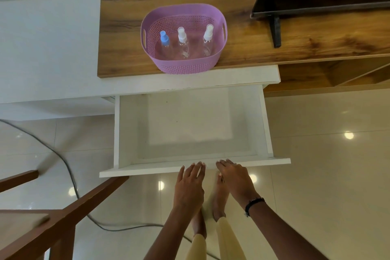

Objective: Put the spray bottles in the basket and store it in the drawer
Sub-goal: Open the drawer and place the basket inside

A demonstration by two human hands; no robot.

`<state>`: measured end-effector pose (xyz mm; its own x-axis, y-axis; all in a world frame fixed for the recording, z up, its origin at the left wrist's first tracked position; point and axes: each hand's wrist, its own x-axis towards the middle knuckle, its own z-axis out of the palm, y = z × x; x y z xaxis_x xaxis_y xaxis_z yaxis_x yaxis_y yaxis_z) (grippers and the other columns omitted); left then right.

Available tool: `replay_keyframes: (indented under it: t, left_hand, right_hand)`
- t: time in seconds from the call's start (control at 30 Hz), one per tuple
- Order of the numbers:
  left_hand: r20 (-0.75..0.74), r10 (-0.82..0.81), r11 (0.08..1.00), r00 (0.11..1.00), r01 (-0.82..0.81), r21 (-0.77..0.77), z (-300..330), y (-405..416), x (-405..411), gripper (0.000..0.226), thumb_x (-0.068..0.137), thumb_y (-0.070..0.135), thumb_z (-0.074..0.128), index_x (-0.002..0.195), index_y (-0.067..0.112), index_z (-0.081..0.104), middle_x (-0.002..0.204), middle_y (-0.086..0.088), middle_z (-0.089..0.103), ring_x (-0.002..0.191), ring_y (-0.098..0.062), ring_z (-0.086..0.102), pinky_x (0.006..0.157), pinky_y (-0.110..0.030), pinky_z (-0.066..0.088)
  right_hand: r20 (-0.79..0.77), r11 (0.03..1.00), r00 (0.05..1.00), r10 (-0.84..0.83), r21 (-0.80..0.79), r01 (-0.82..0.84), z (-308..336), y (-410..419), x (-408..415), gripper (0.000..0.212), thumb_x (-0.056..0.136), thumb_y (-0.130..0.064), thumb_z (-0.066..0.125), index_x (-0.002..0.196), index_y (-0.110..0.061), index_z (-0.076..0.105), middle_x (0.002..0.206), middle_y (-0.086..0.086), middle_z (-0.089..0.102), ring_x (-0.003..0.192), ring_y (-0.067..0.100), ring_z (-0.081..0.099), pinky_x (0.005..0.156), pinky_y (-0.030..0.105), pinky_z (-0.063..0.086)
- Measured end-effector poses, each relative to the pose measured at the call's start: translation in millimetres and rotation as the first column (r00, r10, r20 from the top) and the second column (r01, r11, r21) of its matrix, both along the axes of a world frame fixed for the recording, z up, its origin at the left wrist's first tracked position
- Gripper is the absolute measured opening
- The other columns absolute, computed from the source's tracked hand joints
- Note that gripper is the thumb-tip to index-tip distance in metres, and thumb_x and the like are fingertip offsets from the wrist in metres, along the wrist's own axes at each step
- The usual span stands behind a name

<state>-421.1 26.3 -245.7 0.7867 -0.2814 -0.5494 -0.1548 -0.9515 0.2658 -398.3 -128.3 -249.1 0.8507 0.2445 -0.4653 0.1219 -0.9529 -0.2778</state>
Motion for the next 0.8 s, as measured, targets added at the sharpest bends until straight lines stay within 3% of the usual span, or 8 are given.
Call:
replay_keyframes:
  t: [0.07, 0.13, 0.37, 0.47, 0.53, 0.63, 0.7, 0.8]
  left_hand:
    - [0.017, -0.012, 1.0, 1.0, 0.012, -0.017, -2, 2, -6, 0.072, 0.062, 0.019, 0.08, 0.129, 0.018, 0.054, 0.13, 0.0, 0.061, 0.12, -0.017, 0.056, 0.104, -0.04, 0.036]
    - [0.026, -0.024, 0.999, 0.999, 0.025, -0.034, -2, 3, -9, 0.072, 0.05, 0.023, 0.086, 0.118, 0.019, 0.063, 0.117, 0.003, 0.068, 0.109, -0.015, 0.064, 0.096, -0.038, 0.046]
    - [0.02, -0.087, 0.996, 0.996, 0.087, 0.001, -3, 2, -15, 0.066, 0.047, 0.028, 0.088, 0.11, 0.02, 0.068, 0.109, 0.003, 0.071, 0.101, -0.014, 0.067, 0.091, -0.039, 0.05]
    - [0.011, -0.07, 0.998, 0.998, 0.07, 0.006, -4, 3, -16, 0.066, 0.051, 0.029, 0.087, 0.113, 0.02, 0.067, 0.112, 0.003, 0.07, 0.104, -0.014, 0.066, 0.095, -0.04, 0.045]
    - [-0.043, -0.056, 0.998, 0.997, 0.057, 0.023, -1, 3, -14, 0.062, 0.063, 0.029, 0.081, 0.121, 0.02, 0.061, 0.123, 0.001, 0.065, 0.114, -0.016, 0.06, 0.103, -0.04, 0.032]
    - [-0.108, -0.027, 0.999, 0.994, 0.023, -0.038, 5, 0, -5, 0.052, 0.093, 0.023, 0.048, 0.143, 0.018, 0.032, 0.151, -0.001, 0.035, 0.14, -0.018, 0.029, 0.117, -0.039, 0.01]
    - [-0.103, 0.08, 0.991, 0.992, -0.089, -0.095, 11, -1, 7, 0.05, 0.096, 0.023, 0.041, 0.144, 0.019, 0.027, 0.153, 0.002, 0.029, 0.141, -0.014, 0.023, 0.119, -0.034, 0.008]
    - [-0.054, 0.259, 0.943, 0.964, -0.265, -0.203, 22, 0, 32, 0.049, 0.096, 0.023, 0.044, 0.143, 0.02, 0.03, 0.151, 0.003, 0.033, 0.138, -0.012, 0.028, 0.115, -0.027, 0.018]
  right_hand:
    - [0.003, 1.0, 1.0, 0.006, 0.001, -0.006, 1, -2, -5, 0.045, 0.05, -0.003, 0.088, 0.091, -0.011, 0.071, 0.084, 0.003, 0.074, 0.071, 0.017, 0.07, 0.052, 0.025, 0.056]
    - [-0.026, 1.0, 1.0, 0.015, 0.004, -0.015, 0, -3, -11, 0.038, 0.065, -0.003, 0.081, 0.1, -0.01, 0.069, 0.092, 0.006, 0.073, 0.08, 0.02, 0.07, 0.062, 0.029, 0.059]
    - [-0.073, 0.998, 0.996, 0.055, 0.007, -0.055, 0, -4, -15, 0.033, 0.087, -0.008, 0.06, 0.12, -0.01, 0.057, 0.118, 0.008, 0.064, 0.105, 0.023, 0.062, 0.086, 0.033, 0.054]
    - [-0.08, 0.998, 0.995, 0.056, 0.008, -0.056, -2, -4, -15, 0.034, 0.089, -0.012, 0.06, 0.123, -0.012, 0.055, 0.121, 0.007, 0.063, 0.106, 0.021, 0.062, 0.088, 0.031, 0.053]
    - [-0.097, 0.999, 0.994, 0.045, 0.021, -0.043, -3, -4, -14, 0.032, 0.088, -0.015, 0.062, 0.12, -0.012, 0.057, 0.117, 0.006, 0.065, 0.102, 0.021, 0.063, 0.086, 0.03, 0.054]
    - [-0.093, 1.0, 0.996, 0.006, 0.024, -0.004, -1, -5, -10, 0.025, 0.081, -0.022, 0.073, 0.105, -0.018, 0.065, 0.096, 0.0, 0.072, 0.08, 0.014, 0.068, 0.07, 0.023, 0.057]
    - [-0.049, 0.995, 0.997, -0.062, 0.076, 0.066, 1, -8, -5, 0.028, 0.078, -0.025, 0.075, 0.104, -0.018, 0.067, 0.094, -0.001, 0.074, 0.078, 0.015, 0.07, 0.068, 0.026, 0.058]
    - [0.027, 0.97, 0.986, -0.165, 0.184, 0.157, 12, -14, 13, 0.033, 0.088, -0.032, 0.063, 0.117, -0.016, 0.063, 0.11, 0.003, 0.071, 0.093, 0.019, 0.069, 0.077, 0.032, 0.058]
